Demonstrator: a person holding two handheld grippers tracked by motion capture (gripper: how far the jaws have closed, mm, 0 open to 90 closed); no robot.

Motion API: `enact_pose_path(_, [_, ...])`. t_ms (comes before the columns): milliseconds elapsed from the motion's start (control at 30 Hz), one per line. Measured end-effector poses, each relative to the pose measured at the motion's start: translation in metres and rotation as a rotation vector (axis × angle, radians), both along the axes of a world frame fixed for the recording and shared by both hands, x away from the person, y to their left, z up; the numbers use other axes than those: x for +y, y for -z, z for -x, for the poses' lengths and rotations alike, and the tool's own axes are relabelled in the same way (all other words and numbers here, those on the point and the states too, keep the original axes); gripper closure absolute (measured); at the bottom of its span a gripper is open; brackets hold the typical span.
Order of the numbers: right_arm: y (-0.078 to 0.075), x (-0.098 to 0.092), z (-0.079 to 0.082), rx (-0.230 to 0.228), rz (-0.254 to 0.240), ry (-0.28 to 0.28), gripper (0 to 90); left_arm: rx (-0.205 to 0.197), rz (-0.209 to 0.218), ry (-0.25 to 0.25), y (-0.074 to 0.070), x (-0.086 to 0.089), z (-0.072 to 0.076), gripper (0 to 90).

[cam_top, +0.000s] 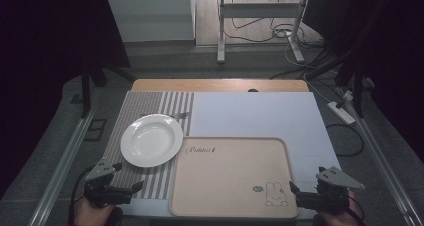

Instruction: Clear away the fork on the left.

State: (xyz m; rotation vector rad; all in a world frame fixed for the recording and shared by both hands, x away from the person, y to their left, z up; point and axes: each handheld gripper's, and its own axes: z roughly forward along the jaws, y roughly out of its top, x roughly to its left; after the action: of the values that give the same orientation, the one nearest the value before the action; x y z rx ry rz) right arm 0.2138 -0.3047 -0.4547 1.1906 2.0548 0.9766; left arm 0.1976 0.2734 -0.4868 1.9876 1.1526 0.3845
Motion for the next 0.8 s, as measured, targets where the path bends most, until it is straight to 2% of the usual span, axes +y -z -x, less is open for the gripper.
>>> enact_pose_path(267, [0.0000, -0.0015, -0.0003, 0.021, 0.008, 0.002, 0.0, 0.013, 0.026, 0.012, 0.0005, 0.0023, -0.0016, 1.5])
enact_pose_path(800, [0.0007, -0.0016, -0.0014, 0.034, 0.004, -0.007, 0.0, 0.028, 0.030, 0.004, 0.0009, 0.0024, -0.0031, 2.4])
